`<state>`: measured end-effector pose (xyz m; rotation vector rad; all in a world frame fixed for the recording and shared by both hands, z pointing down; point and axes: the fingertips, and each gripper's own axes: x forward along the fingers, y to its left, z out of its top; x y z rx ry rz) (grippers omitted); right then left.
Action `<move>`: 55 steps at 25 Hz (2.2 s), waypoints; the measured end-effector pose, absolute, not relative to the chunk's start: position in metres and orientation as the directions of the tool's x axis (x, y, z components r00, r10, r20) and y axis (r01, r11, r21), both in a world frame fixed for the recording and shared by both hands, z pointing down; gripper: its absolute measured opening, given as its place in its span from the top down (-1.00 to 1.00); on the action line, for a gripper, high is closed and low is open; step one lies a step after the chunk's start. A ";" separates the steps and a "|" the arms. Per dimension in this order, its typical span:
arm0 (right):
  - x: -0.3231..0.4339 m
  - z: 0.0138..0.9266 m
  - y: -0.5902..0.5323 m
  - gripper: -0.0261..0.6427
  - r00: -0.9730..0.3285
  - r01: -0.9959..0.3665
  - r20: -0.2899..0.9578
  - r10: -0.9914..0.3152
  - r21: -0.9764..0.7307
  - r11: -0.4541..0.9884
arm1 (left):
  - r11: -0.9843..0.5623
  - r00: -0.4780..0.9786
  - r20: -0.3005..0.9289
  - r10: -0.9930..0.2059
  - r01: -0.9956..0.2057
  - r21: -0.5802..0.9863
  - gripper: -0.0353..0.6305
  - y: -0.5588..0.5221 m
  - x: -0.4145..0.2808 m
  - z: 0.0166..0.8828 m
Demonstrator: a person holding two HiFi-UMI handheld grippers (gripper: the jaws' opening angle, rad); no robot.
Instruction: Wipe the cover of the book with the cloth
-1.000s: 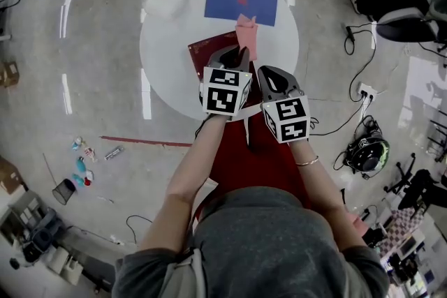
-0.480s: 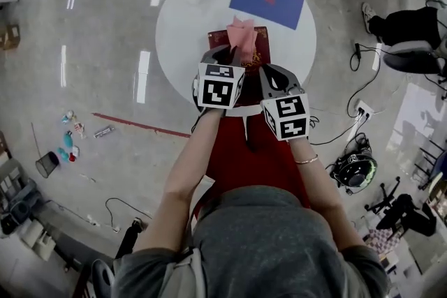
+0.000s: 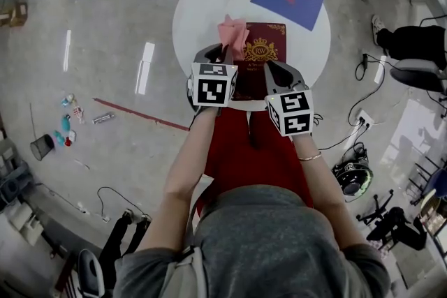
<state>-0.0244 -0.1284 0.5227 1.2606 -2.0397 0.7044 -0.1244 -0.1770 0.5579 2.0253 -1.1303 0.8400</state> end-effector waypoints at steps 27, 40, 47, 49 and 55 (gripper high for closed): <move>0.085 0.495 -0.062 0.83 -0.281 -0.948 0.700 -0.656 -0.098 0.302 | -0.477 0.539 0.693 -0.478 -0.822 0.311 0.80 -0.117 -0.002 0.493; 0.058 0.515 -0.069 0.83 -0.330 -0.927 0.729 -0.600 -0.129 0.353 | -0.453 0.480 0.783 -0.396 -0.844 0.287 0.79 -0.111 -0.025 0.548; 0.012 0.524 -0.079 0.83 -0.387 -0.885 0.741 -0.550 -0.130 0.447 | -0.363 0.415 0.801 -0.432 -0.893 0.266 0.79 -0.105 -0.082 0.555; 0.002 0.524 -0.081 0.83 -0.397 -0.875 0.741 -0.542 -0.128 0.467 | -0.331 0.399 0.803 -0.443 -0.905 0.267 0.79 -0.102 -0.096 0.556; -0.015 0.524 -0.083 0.83 -0.414 -0.855 0.742 -0.527 -0.117 0.505 | -0.254 0.354 0.813 -0.462 -0.931 0.262 0.80 -0.091 -0.130 0.559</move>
